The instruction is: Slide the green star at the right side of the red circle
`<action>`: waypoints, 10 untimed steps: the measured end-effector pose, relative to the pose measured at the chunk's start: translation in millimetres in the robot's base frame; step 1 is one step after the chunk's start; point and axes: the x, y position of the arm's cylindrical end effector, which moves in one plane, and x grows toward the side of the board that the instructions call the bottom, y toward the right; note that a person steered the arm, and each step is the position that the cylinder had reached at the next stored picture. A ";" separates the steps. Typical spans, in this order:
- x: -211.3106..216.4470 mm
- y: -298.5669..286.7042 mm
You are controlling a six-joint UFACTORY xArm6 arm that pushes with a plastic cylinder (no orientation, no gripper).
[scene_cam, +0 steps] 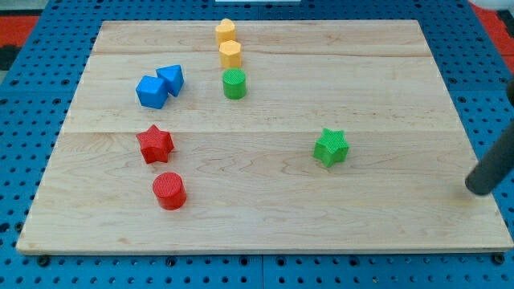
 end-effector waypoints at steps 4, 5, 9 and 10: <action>-59.6 -180.0; -75.3 -247.9; -54.3 -255.8; -36.3 -312.9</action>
